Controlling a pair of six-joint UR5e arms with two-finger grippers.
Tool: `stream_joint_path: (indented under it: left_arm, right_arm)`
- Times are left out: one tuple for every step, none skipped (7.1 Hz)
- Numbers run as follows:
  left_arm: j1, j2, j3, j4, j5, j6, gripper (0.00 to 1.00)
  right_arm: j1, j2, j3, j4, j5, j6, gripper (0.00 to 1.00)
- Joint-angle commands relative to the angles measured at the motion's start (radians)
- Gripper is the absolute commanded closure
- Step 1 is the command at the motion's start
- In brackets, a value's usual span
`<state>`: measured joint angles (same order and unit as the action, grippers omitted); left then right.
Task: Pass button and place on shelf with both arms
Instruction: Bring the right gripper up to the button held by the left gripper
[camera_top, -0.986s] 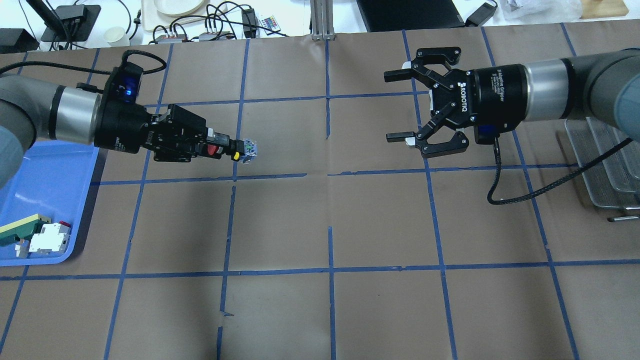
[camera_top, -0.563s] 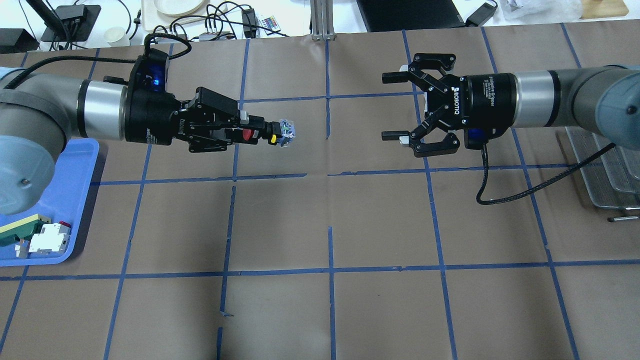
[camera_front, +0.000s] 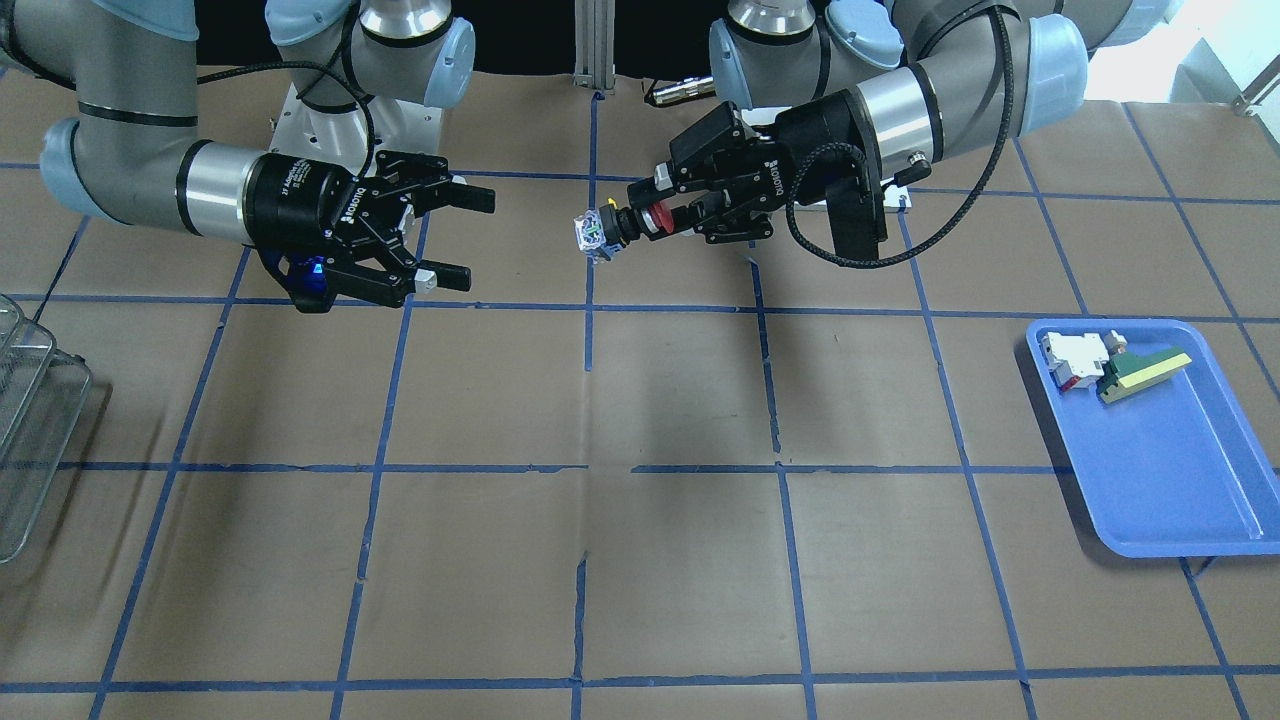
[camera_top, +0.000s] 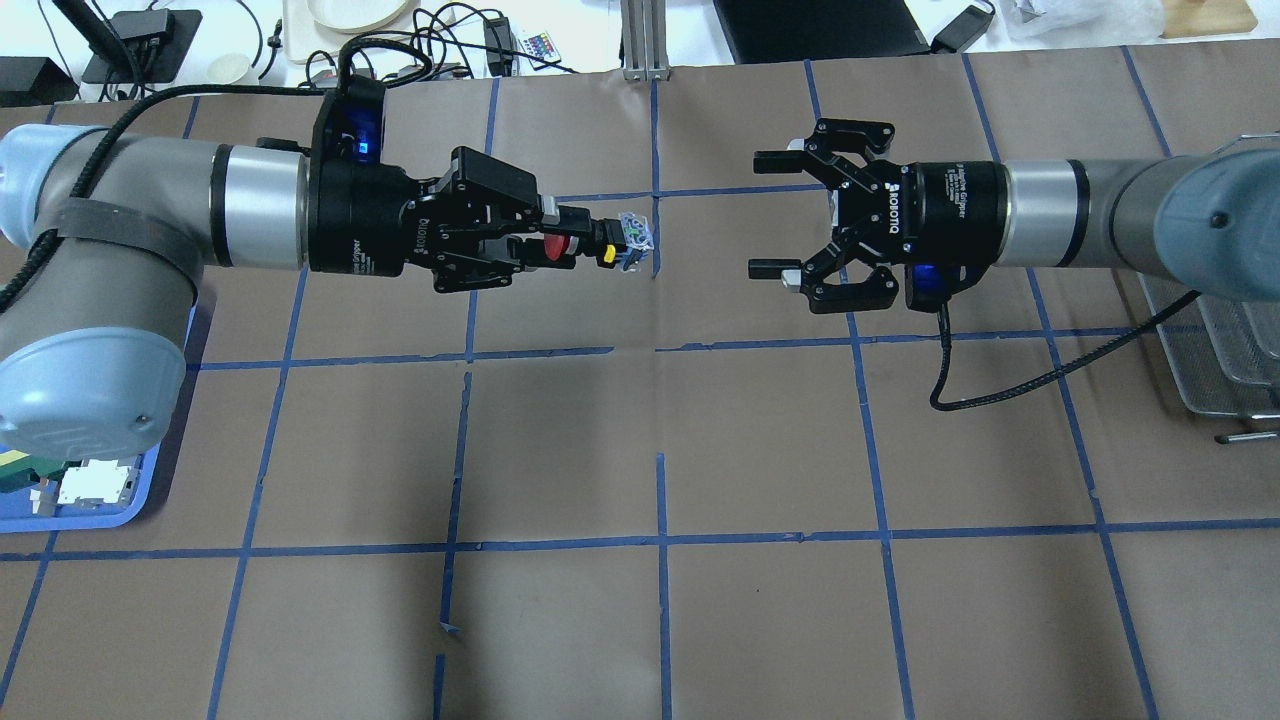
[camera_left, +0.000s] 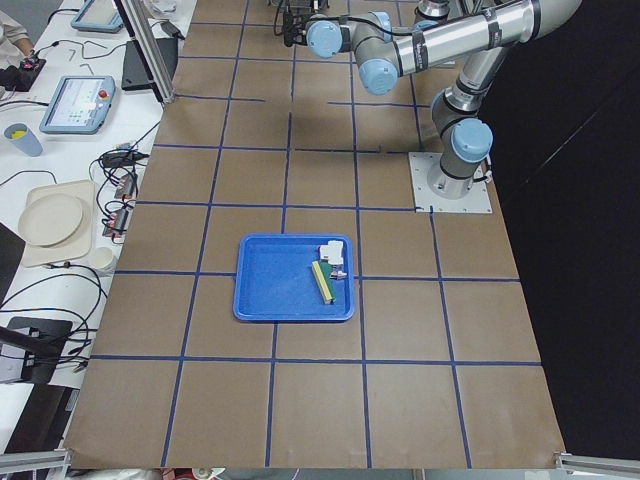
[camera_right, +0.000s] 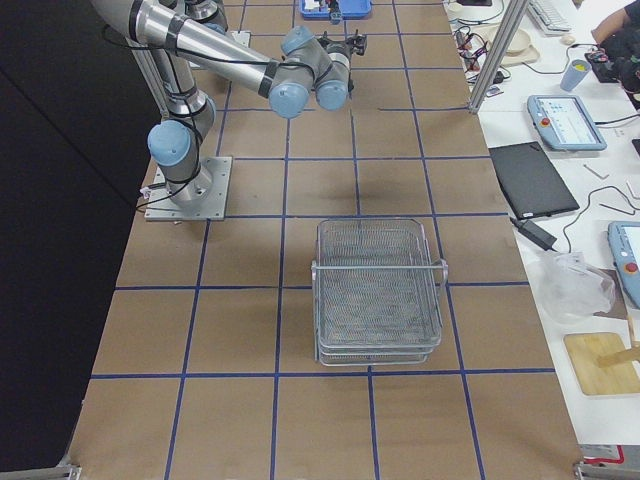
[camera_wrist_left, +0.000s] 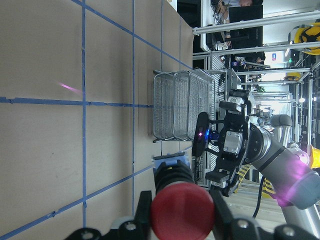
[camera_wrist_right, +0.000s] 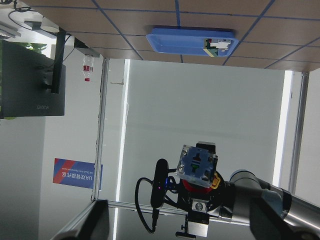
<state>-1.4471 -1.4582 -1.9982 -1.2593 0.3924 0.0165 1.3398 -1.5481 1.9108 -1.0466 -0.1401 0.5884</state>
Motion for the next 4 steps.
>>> stream_joint_path:
  left_arm:
    - [-0.009, 0.022, -0.020, 0.143, -0.061, -0.117, 0.98]
    - [-0.009, 0.025, -0.025, 0.194, -0.066, -0.140, 0.97]
    - [-0.009, 0.025, -0.046, 0.222, -0.069, -0.139, 0.97]
    - [-0.009, 0.025, -0.078, 0.283, -0.072, -0.139, 0.97]
  right_arm:
    - [0.007, 0.003, 0.002, 0.028, 0.025, 0.060, 0.00]
    - [0.024, 0.003, 0.002, 0.026, 0.025, 0.062, 0.00]
    - [0.051, 0.002, -0.013, 0.019, 0.027, 0.065, 0.00]
    - [0.055, 0.003, -0.024, 0.017, 0.030, 0.082, 0.00]
